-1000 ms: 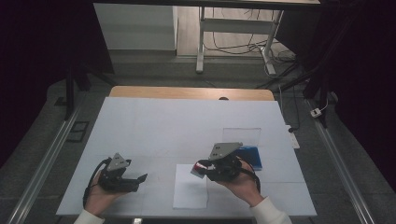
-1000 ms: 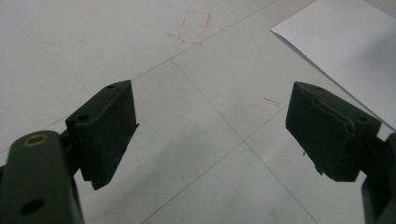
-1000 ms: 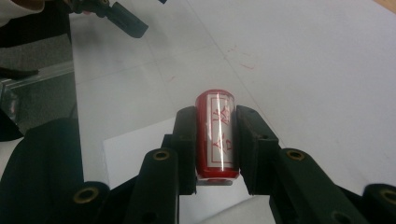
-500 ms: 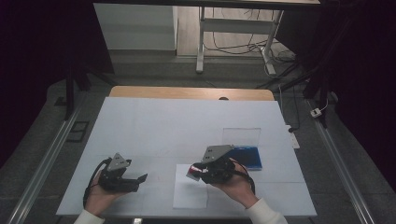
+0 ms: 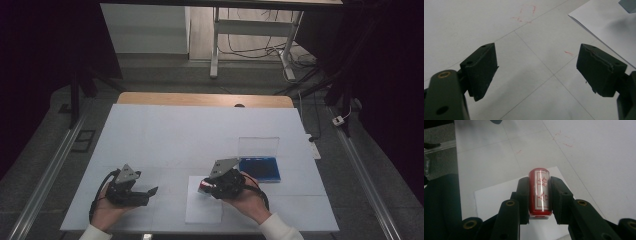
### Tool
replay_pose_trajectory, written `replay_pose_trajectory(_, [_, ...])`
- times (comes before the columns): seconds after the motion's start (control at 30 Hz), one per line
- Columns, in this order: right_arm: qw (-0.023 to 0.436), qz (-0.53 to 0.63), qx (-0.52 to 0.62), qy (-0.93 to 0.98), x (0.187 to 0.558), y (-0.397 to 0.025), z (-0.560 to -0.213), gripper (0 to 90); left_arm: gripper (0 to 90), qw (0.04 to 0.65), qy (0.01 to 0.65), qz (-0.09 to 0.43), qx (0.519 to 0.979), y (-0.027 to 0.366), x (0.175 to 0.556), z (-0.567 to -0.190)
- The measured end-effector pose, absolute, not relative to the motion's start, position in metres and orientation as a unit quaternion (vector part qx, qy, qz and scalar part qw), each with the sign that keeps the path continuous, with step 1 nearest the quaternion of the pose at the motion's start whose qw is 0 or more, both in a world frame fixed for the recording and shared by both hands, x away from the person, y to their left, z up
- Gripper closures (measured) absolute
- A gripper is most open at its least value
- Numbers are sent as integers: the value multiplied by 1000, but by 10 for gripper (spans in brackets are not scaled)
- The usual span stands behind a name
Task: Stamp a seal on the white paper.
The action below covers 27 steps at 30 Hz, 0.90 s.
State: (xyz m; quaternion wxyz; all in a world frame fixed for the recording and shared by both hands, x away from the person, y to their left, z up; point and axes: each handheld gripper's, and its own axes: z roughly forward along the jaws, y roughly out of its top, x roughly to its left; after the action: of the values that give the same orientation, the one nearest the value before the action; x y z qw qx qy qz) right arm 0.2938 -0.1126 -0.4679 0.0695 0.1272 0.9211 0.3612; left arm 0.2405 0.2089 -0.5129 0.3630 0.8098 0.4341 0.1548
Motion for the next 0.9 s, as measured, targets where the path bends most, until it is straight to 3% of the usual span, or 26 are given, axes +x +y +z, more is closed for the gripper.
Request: replay_pose_trajectory(0.9, [90,314,109,939,290,-99,-486,695,179,364,433,156,810,209,240,-512])
